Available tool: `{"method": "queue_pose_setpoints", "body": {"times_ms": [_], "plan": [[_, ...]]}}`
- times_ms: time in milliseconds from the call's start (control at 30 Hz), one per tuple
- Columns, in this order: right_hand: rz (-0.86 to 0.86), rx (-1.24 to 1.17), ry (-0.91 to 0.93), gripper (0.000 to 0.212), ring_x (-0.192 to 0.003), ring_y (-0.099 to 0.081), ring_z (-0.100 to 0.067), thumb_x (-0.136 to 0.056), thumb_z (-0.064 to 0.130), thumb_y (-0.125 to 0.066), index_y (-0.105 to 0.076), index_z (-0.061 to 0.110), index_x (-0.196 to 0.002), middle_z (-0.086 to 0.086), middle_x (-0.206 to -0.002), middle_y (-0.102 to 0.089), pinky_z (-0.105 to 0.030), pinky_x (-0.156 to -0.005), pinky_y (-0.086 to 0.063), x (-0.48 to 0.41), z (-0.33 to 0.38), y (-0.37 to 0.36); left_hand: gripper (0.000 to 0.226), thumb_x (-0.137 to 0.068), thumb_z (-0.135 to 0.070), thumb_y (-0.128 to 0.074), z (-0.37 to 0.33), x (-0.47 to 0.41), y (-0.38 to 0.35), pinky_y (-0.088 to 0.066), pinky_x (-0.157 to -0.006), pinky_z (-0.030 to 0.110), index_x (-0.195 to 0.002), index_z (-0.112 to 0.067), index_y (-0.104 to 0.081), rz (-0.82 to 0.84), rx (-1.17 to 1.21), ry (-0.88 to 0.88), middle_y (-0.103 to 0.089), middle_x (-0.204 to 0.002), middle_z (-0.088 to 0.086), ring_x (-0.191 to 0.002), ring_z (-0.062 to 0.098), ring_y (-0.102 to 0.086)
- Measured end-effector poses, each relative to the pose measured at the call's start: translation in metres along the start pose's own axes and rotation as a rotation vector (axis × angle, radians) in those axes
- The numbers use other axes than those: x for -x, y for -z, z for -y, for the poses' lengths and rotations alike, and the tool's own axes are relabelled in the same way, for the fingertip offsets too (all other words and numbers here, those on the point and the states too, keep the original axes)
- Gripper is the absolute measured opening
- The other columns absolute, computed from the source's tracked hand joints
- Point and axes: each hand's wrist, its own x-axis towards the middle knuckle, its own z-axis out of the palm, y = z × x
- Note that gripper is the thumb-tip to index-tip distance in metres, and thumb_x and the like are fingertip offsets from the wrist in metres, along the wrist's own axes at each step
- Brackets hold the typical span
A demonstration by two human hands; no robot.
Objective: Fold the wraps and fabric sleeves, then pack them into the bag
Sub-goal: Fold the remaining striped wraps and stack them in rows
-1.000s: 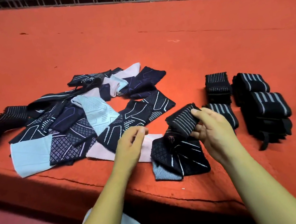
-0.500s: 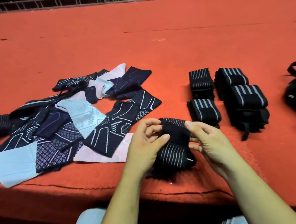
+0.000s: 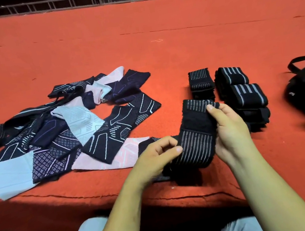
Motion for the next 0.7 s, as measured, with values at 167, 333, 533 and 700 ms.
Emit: {"method": "queue_pose_setpoints", "body": {"times_ms": [167, 333, 533, 700], "plan": [[-0.150, -0.066, -0.005, 0.013, -0.088, -0.070, -0.026, -0.101, 0.009, -0.048, -0.059, 0.007, -0.107, -0.017, -0.104, -0.070, -0.044, -0.079, -0.059, -0.015, 0.000, 0.019, 0.008, -0.097, -0.005, -0.059, 0.000, -0.004, -0.007, -0.047, -0.069, 0.019, -0.099, -0.012, -0.060, 0.133, -0.004, 0.070, -0.066, -0.077, -0.005, -0.072, 0.006, -0.060], [-0.090, -0.299, -0.171, 0.046, -0.103, -0.067, -0.035, -0.069, -0.002, -0.053, -0.058, -0.009, -0.114, -0.027, -0.122, -0.063, -0.040, -0.082, -0.060, -0.026, 0.005, 0.035, 0.011, -0.095, -0.008, -0.061, 0.002, -0.012, -0.003, -0.046, -0.069, 0.025, -0.092, -0.017, -0.065, -0.028, 0.060, 0.139, -0.068, -0.081, 0.004, -0.072, 0.013, -0.059], [0.026, -0.095, -0.212, 0.061, -0.116, -0.060, -0.034, -0.072, 0.019, -0.076, -0.061, -0.003, -0.127, -0.025, -0.128, -0.061, -0.050, -0.107, -0.044, -0.028, 0.006, 0.047, 0.005, -0.093, -0.020, -0.065, 0.014, -0.006, 0.003, -0.033, -0.059, 0.025, -0.089, -0.022, -0.063, 0.079, -0.228, 0.161, -0.053, -0.069, -0.005, -0.062, 0.007, -0.043], [0.174, 0.175, -0.064, 0.019, -0.089, -0.067, -0.025, -0.087, -0.004, -0.062, -0.064, 0.005, -0.104, -0.015, -0.098, -0.072, -0.038, -0.086, -0.053, -0.009, -0.013, 0.030, 0.011, -0.097, -0.029, -0.060, 0.006, -0.016, -0.023, -0.051, -0.072, 0.018, -0.094, -0.024, -0.069, -0.127, -0.105, 0.014, -0.070, -0.082, -0.008, -0.079, 0.002, -0.061]]}}
